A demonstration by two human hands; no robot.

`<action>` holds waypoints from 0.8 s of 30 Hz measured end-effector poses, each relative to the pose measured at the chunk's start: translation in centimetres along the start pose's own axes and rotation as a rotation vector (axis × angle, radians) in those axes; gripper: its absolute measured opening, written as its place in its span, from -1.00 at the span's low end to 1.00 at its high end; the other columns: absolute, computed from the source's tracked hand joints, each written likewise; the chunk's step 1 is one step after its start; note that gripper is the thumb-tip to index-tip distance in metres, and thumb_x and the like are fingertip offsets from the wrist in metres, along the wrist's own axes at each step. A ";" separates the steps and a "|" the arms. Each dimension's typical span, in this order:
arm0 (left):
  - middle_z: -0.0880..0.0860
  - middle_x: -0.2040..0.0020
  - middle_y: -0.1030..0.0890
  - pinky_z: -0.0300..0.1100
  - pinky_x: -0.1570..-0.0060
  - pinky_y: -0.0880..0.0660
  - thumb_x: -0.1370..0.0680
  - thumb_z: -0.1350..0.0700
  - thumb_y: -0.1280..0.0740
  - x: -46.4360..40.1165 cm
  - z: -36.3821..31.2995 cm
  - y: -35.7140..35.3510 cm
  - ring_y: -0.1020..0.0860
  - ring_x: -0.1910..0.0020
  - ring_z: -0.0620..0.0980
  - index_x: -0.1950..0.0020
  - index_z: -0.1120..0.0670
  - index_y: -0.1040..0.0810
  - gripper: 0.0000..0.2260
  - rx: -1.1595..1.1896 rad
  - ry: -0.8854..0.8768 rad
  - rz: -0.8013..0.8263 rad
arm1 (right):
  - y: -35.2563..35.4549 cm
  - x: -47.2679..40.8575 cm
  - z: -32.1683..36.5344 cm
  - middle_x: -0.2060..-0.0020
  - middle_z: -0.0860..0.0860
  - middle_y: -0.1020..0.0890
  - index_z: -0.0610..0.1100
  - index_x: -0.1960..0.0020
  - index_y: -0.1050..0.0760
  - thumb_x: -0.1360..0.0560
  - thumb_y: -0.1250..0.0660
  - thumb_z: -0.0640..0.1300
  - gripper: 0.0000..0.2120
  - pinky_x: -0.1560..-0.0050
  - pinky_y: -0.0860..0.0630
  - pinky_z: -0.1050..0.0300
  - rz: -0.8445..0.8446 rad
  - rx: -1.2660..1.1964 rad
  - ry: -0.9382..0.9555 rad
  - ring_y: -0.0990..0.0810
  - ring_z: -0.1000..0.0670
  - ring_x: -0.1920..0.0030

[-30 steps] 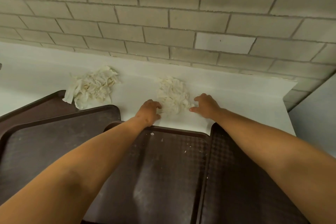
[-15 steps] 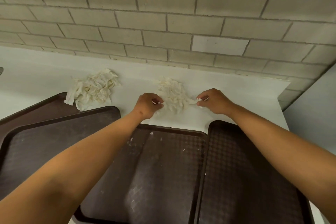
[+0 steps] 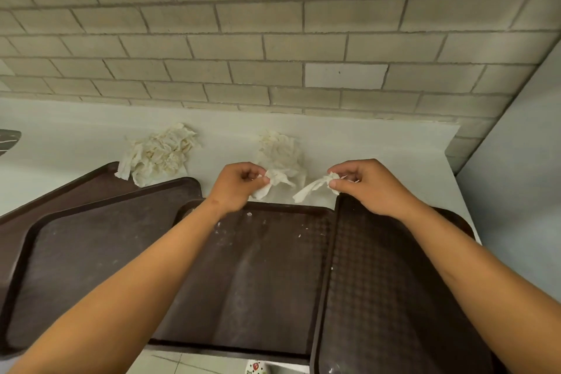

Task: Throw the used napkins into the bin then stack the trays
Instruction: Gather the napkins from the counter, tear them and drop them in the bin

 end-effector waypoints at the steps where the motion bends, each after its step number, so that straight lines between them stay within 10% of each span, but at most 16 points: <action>1: 0.11 0.22 -0.55 -0.16 0.17 -0.48 -0.50 0.17 -0.49 0.6 -0.2 0.0 -0.48 0.27 -0.07 0.12 0.00 -0.68 -0.93 0.010 0.003 -0.002 | -0.1 0.8 0.1 0.02 0.18 -0.70 0.08 -0.17 -0.67 -0.54 -0.45 -0.01 -0.79 -0.04 -0.52 0.25 -0.004 -0.018 0.000 -0.63 0.13 0.05; 13: 0.15 0.17 -0.60 0.00 0.09 -0.49 -0.47 0.21 -0.52 9.0 -0.6 -1.3 -0.50 0.22 0.08 0.08 0.07 -0.70 -0.93 0.228 0.026 0.059 | -2.9 8.8 -0.8 0.12 0.15 -0.72 0.09 -0.16 -0.67 -0.49 -0.50 -0.03 -0.75 -0.07 -0.55 0.17 -0.075 -0.159 -0.089 -0.63 0.18 0.13; 24: 0.04 0.22 -0.66 -0.25 0.18 -0.56 -0.49 0.29 -0.48 21.2 0.0 -0.9 -0.59 0.24 -0.07 0.07 0.14 -0.68 -0.93 0.283 -0.001 0.101 | -7.9 19.2 1.6 0.26 0.09 -0.67 0.15 -0.10 -0.66 -0.51 -0.48 -0.06 -0.81 -0.03 -0.58 0.06 -0.135 -0.237 -0.100 -0.61 0.12 0.22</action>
Point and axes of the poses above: each hand's wrist, its own x-axis away from the middle knuckle, its own y-axis out of the back of the hand, z = x × y, the point moved 5 cm from there along -x, towards the middle knuckle
